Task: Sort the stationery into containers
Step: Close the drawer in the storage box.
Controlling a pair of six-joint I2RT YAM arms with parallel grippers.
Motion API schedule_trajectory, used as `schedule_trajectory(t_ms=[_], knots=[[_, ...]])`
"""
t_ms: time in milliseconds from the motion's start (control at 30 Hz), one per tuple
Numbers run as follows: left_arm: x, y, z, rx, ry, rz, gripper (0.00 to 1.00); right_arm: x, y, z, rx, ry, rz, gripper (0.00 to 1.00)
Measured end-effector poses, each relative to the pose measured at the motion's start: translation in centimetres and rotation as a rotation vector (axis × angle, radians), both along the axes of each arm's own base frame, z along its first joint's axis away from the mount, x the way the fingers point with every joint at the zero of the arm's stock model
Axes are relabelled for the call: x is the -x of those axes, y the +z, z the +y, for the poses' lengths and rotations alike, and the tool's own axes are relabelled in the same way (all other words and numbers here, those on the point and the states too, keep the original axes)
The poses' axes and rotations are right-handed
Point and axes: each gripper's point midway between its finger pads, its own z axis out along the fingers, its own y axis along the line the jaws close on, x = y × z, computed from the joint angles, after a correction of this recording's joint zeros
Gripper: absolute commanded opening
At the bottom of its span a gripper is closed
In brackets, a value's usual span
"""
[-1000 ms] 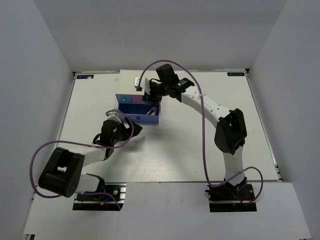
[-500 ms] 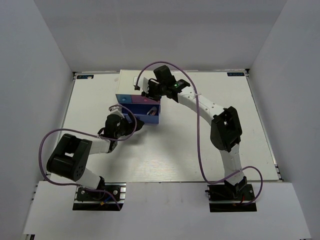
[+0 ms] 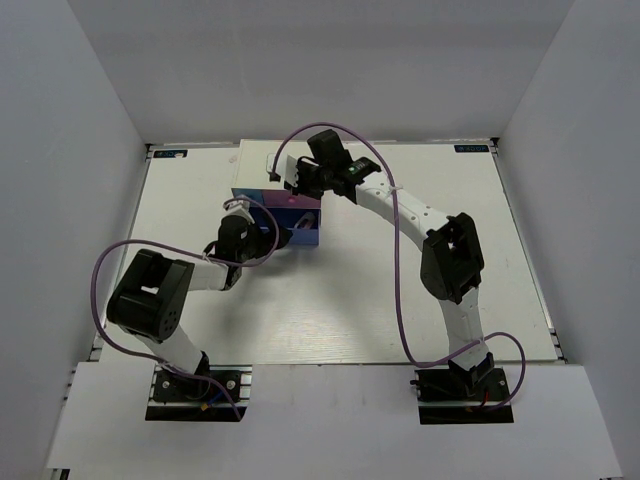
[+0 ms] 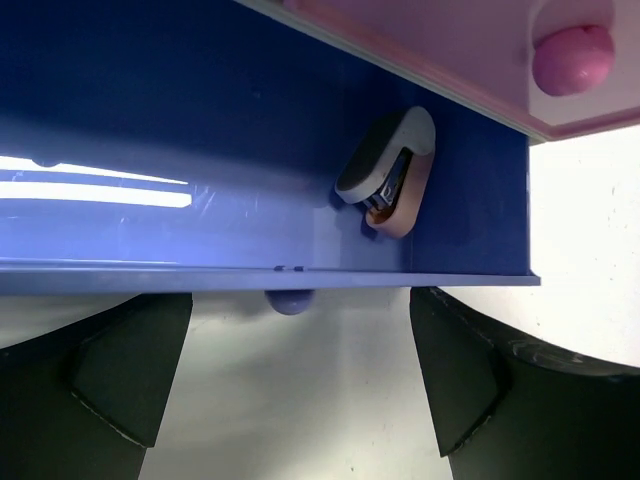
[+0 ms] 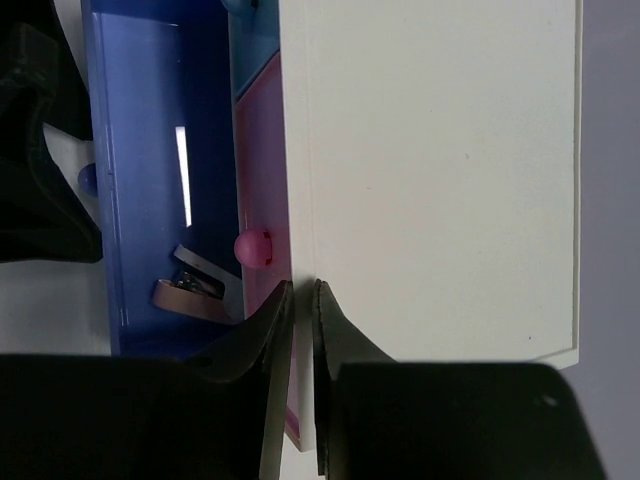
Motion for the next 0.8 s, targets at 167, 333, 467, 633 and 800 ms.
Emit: schedule_trajectory(t_ms=[167,333,467,633,800], knots=[[-0.7,-0.4,-0.1,-0.007,0.005,0.010,1.00,0.1,0.0,-0.1,0.009,0.008,-0.001,0.06],[-1.4,-0.2,-0.2,-0.011,0.013,0.008,1.00,0.3,0.0,-0.1,0.013,0.019,0.005,0.06],[-1.9,0.0,-0.3,-0.013,0.019,0.005,1.00,0.6,-0.1,-0.2,0.016,0.028,0.016,0.06],[-3.2,0.1,-0.5,-0.018,0.031,0.001,1.00,0.6,-0.1,-0.3,0.015,0.033,0.023,0.06],[-4.7,0.1,-0.6,-0.025,0.052,0.000,1.00,0.8,-0.1,-0.4,0.020,0.036,0.031,0.05]])
